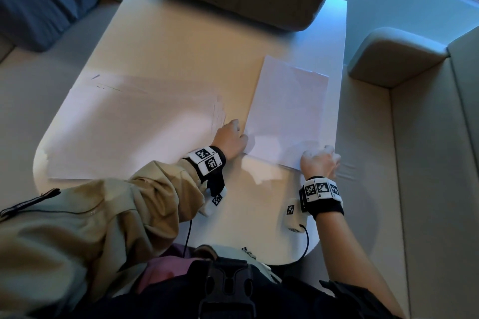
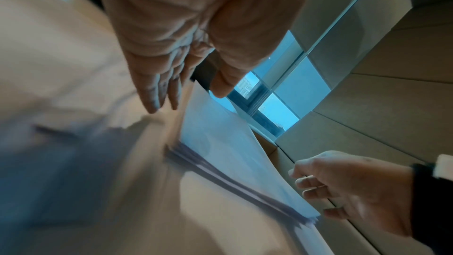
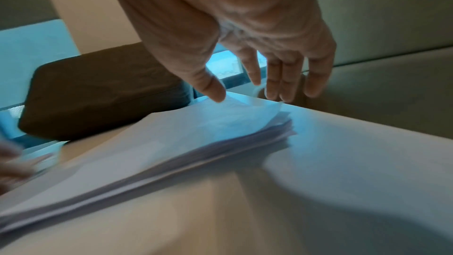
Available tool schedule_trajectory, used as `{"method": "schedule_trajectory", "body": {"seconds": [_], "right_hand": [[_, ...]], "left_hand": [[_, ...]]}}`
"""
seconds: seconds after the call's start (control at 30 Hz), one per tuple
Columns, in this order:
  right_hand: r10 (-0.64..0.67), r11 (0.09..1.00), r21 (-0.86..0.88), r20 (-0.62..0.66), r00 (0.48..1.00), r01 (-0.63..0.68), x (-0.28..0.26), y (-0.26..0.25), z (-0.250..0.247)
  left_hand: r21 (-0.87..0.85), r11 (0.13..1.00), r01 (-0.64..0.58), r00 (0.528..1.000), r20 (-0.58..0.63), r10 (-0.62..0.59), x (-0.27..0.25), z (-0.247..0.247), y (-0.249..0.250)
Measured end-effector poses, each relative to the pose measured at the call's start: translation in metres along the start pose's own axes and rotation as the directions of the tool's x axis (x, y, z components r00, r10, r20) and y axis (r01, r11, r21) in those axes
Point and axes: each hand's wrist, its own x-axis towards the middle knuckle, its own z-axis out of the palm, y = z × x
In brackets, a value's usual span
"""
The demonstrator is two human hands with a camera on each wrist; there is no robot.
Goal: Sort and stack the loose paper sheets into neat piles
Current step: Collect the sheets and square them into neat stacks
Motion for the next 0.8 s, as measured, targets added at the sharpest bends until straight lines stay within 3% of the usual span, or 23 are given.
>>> {"method": "schedule_trajectory", "body": {"seconds": [0.1,0.23,0.37,0.47,0.53,0.7,0.8], "right_hand": [[-0.16,0.981,0.102,-0.04,0.986,0.163,-0.025,-0.012,0.009],[-0.328,0.933,0.22,0.2,0.923,0.283,-0.054,-0.035,0.032],[-0.419,0.894,0.36,0.454,0.787,0.268,-0.087,-0.059,0.053],[-0.442,0.882,0.407,0.541,0.715,0.237,-0.107,-0.08,0.063],[-0.426,0.894,0.376,0.546,0.722,0.243,-0.115,-0.091,0.07],[-0.34,0.94,0.208,0.497,0.799,0.27,-0.127,-0.112,0.086],[-0.307,0.951,0.195,0.518,0.798,0.24,-0.135,-0.121,0.093]], "left_hand": [[-0.094,0.994,-0.055,0.992,-0.122,0.043,-0.008,-0.024,-0.016],[0.0,0.999,-0.04,0.974,-0.221,0.039,-0.015,-0.058,-0.05],[0.227,0.971,0.075,0.985,-0.168,-0.037,-0.017,-0.081,-0.091],[0.331,0.942,0.053,0.994,-0.111,-0.016,-0.019,-0.089,-0.104],[0.336,0.941,0.037,0.996,-0.087,-0.008,-0.019,-0.092,-0.106],[0.334,0.942,0.017,0.999,-0.04,-0.004,-0.016,-0.098,-0.11],[0.329,0.944,0.002,1.0,-0.019,0.005,-0.015,-0.1,-0.114]]}}
